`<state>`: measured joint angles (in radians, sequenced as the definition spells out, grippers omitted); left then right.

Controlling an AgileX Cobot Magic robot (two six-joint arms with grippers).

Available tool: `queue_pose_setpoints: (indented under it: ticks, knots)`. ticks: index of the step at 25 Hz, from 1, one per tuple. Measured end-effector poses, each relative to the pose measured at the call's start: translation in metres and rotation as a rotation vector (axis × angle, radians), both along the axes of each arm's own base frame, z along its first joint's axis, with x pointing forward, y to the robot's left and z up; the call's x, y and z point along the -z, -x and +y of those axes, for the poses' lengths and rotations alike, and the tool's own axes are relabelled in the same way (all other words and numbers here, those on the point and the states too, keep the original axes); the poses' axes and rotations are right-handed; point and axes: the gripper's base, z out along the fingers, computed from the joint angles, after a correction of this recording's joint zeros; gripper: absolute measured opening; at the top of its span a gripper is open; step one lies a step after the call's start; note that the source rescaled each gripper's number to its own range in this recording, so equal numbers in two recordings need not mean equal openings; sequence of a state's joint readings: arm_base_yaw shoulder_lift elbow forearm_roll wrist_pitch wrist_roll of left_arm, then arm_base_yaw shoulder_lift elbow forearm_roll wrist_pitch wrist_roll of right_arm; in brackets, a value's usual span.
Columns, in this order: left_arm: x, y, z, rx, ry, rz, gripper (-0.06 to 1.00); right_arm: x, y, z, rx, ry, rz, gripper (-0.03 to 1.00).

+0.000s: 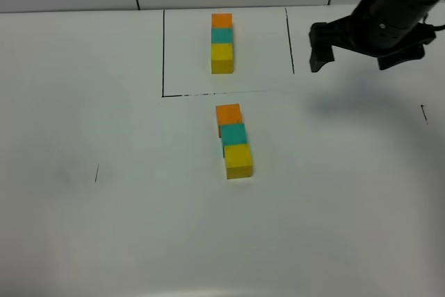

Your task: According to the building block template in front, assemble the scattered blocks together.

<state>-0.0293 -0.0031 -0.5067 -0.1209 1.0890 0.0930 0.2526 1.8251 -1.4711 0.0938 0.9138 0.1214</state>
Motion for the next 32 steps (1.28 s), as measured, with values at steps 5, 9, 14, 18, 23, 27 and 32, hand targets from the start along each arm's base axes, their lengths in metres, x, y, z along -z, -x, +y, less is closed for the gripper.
queue_pose_setpoints:
  ticks: [5, 9, 14, 18, 23, 27, 32]
  knots:
    - [0.0, 0.0, 0.0, 0.0, 0.0, 0.0, 0.61, 0.002, 0.029, -0.041, 0.105, -0.017, -0.035, 1.0]
    - [0.0, 0.0, 0.0, 0.0, 0.0, 0.0, 0.61, 0.001, 0.043, -0.061, 0.139, 0.0, -0.058, 1.0]
    - [0.0, 0.0, 0.0, 0.0, 0.0, 0.0, 0.61, -0.002, 0.045, -0.064, 0.103, 0.031, -0.079, 1.0]
    - [0.0, 0.0, 0.0, 0.0, 0.0, 0.0, 0.61, -0.004, 0.042, -0.064, 0.091, 0.035, -0.119, 1.0]
    - [0.0, 0.0, 0.0, 0.0, 0.0, 0.0, 0.61, -0.016, 0.043, -0.082, 0.115, 0.052, -0.172, 1.0]
    - [0.0, 0.0, 0.0, 0.0, 0.0, 0.0, 0.61, -0.052, 0.06, -0.096, 0.133, 0.082, -0.291, 1.0]
    - [0.0, 0.0, 0.0, 0.0, 0.0, 0.0, 0.61, -0.097, 0.097, -0.1, 0.141, 0.096, -0.439, 1.0]
